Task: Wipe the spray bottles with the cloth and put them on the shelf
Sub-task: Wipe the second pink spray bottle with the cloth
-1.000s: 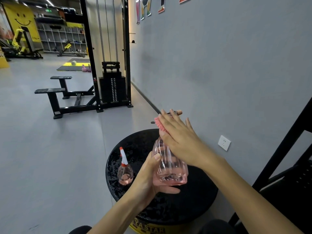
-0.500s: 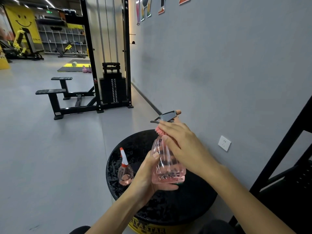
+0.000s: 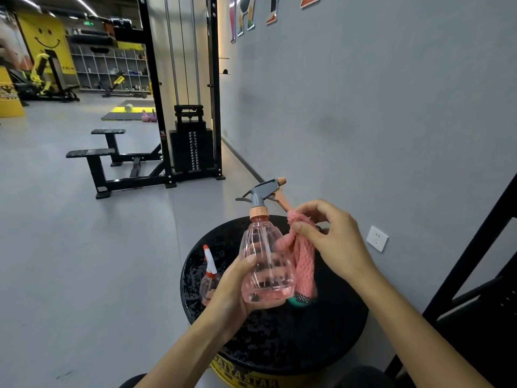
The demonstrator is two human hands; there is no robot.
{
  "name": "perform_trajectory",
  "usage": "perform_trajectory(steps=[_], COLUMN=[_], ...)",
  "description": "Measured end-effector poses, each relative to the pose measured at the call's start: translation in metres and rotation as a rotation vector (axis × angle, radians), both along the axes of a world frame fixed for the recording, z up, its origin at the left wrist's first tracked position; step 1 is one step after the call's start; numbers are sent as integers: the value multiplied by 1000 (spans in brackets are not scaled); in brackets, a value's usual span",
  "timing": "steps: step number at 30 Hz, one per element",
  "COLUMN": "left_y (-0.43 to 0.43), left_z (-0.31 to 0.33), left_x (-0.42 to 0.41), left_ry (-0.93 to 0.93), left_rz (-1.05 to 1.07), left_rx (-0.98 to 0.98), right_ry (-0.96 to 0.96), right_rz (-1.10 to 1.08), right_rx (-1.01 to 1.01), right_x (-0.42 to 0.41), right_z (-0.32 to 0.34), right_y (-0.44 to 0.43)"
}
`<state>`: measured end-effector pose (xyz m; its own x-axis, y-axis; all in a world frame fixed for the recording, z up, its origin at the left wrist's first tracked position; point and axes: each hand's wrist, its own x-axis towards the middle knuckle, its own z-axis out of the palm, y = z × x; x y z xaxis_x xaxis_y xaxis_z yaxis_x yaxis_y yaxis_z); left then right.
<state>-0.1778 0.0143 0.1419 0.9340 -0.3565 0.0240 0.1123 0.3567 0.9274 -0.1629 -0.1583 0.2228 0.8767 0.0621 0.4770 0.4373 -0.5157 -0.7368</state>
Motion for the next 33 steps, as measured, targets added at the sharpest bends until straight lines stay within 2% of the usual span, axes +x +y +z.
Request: perform_trajectory(steps=[6, 13, 18, 21, 26, 33], left_y=[1, 1, 0, 0, 3, 2], left_z=[-2, -3, -3, -4, -7, -7], left_x=[0, -1, -2, -3, -3, -6], left_ry=[27, 50, 41, 73, 77, 33], left_rz=[17, 49, 64, 49, 57, -18], left_rx=[2, -15, -12, -61, -103, -155], right_ry=[15, -18, 6, 81, 108, -55], right_rz=[50, 143, 320, 319, 9, -251], right_rx=[68, 254, 586, 710, 631, 393], right_x=[5, -1, -11, -8, 7, 8], right_z=[16, 47, 69, 57, 6, -25], right_y=[-8, -6, 1, 7, 8, 12])
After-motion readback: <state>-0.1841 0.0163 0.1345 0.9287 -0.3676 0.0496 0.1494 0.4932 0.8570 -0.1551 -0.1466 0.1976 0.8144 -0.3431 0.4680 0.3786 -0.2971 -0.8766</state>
